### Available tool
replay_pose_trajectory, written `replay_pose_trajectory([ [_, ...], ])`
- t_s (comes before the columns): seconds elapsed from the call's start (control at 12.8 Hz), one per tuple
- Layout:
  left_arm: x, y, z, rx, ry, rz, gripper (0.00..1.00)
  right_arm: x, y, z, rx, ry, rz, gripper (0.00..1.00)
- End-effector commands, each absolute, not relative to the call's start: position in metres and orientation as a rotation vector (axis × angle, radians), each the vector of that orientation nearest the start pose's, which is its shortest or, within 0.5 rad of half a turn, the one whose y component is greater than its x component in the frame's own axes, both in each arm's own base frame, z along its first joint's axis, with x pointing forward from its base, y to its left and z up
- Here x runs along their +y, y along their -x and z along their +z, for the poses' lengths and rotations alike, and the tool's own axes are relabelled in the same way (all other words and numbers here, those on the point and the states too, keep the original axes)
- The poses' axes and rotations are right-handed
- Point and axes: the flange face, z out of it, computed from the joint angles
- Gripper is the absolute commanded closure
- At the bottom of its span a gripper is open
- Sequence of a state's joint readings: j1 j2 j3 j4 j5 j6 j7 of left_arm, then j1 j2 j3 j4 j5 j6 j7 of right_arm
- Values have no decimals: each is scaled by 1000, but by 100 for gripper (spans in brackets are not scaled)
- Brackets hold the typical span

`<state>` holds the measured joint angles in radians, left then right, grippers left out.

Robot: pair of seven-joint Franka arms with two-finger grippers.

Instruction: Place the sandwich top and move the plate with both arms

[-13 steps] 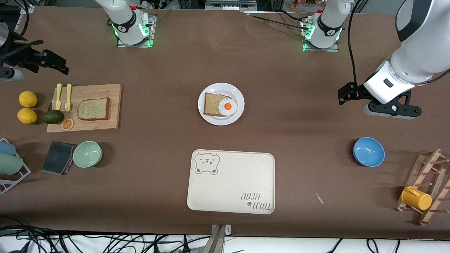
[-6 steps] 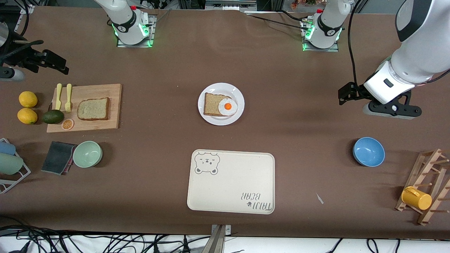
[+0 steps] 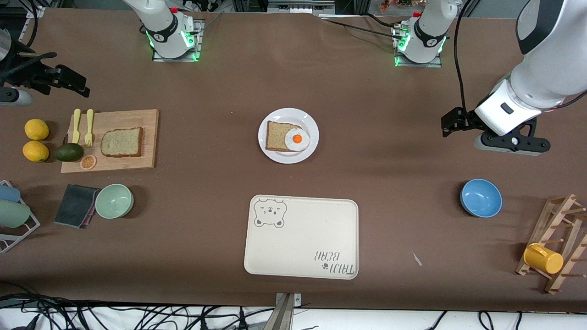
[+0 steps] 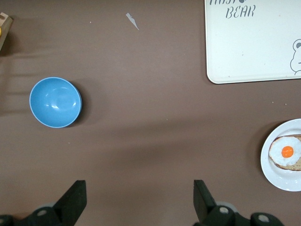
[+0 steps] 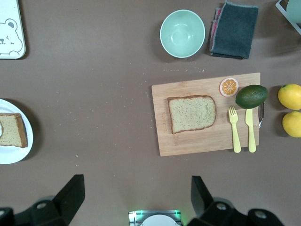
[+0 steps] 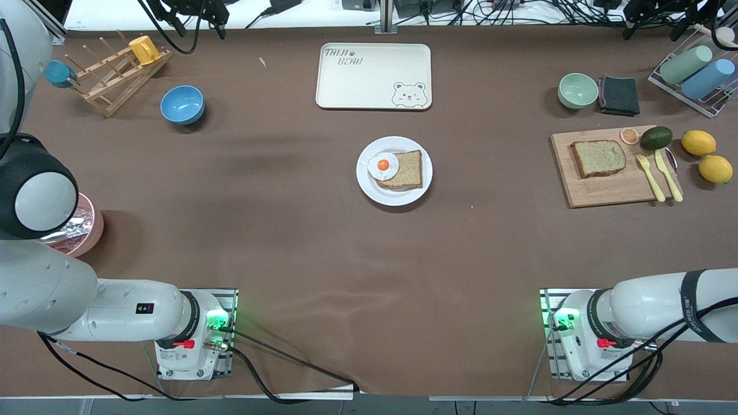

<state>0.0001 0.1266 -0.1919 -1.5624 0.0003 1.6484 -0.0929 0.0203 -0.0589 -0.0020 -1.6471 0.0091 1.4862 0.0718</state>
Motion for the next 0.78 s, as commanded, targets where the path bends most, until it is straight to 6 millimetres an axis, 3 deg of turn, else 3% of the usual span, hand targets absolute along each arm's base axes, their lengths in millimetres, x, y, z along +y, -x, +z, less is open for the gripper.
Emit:
replay_pose_trajectory([
  [0.0, -103, -586, 572, 163, 3125, 59, 0, 10, -522, 615, 62, 3135, 149, 0],
  [0.7, -98, -584, 570, 158, 3116, 98, 0, 10, -522, 615, 62, 3136, 147, 0],
])
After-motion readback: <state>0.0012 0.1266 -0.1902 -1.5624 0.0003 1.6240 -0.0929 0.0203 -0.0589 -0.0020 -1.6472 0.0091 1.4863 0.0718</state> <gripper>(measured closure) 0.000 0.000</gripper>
